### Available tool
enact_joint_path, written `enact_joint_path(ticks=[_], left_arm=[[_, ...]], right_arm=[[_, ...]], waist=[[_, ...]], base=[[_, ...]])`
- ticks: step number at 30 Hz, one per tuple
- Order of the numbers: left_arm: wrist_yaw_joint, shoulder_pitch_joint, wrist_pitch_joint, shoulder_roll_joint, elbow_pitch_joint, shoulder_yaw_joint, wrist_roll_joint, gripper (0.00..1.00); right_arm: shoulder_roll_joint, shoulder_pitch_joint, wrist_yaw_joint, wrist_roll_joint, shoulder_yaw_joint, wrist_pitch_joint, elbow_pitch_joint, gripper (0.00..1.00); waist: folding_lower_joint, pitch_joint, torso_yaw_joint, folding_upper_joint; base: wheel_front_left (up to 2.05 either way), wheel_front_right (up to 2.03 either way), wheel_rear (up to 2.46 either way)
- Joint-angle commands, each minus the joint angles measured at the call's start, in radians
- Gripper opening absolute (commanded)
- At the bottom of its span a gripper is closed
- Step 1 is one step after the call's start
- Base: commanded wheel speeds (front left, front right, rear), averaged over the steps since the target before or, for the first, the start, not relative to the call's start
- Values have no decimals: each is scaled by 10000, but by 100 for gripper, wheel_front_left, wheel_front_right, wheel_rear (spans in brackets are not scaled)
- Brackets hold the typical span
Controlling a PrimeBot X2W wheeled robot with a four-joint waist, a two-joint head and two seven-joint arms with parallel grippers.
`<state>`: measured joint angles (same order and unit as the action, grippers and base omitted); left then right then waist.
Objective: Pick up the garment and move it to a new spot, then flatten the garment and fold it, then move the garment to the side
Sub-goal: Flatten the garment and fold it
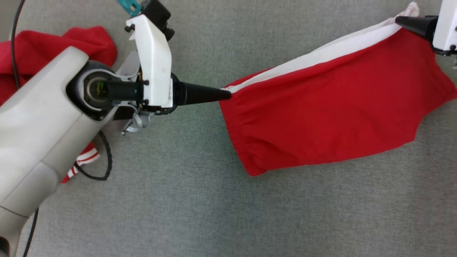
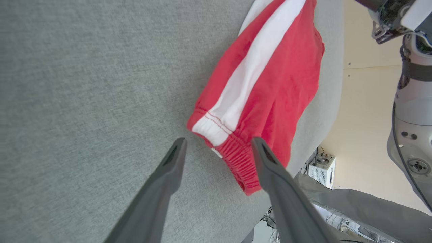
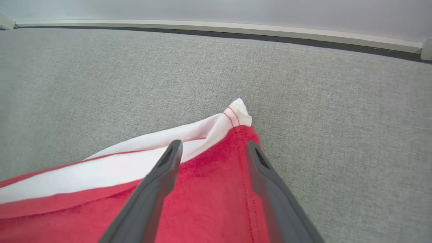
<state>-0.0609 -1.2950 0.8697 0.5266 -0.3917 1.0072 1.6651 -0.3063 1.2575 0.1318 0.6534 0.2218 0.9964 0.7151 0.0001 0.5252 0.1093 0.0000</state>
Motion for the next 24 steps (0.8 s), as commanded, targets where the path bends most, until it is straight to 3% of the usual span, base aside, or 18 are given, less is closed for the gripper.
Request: enact_joint_path(ticks=[1,5,8,14,16,24], left_arm=[[-47,118,-31,139,-101,32,-146,100],[-135,151,-259,295,-198,138,-533,100],[-359,93,-1019,550,-116,353,-1519,100],[-594,616,-4695,821,168,150,-3669,100],[-423,952,-6018,853,234,59,-4342,100],[1283,3018,-10317,827,750,-298,-5869,100]], right_arm=[[9,-258,-23,94,57,-154,-59,100],[-60,-467,-23,209,258,-688,-369,100],[-193,-894,-23,547,519,-1699,-889,100],[-828,-1988,-23,704,990,-4974,-1586,100],[-1000,-2371,-23,719,1043,-5972,-1492,100],[-1018,-3826,-23,539,644,-9181,-473,100]], waist=[[-1,-269,-85,0],[-1,-710,-167,0],[-1,-1213,-217,0],[-1,-1983,-209,0],[-1,-2180,-164,0],[-1,-2717,191,0]], base=[[0,0,0],[0,0,0],[0,0,0],[0,0,0],[0,0,0],[0,0,0]])
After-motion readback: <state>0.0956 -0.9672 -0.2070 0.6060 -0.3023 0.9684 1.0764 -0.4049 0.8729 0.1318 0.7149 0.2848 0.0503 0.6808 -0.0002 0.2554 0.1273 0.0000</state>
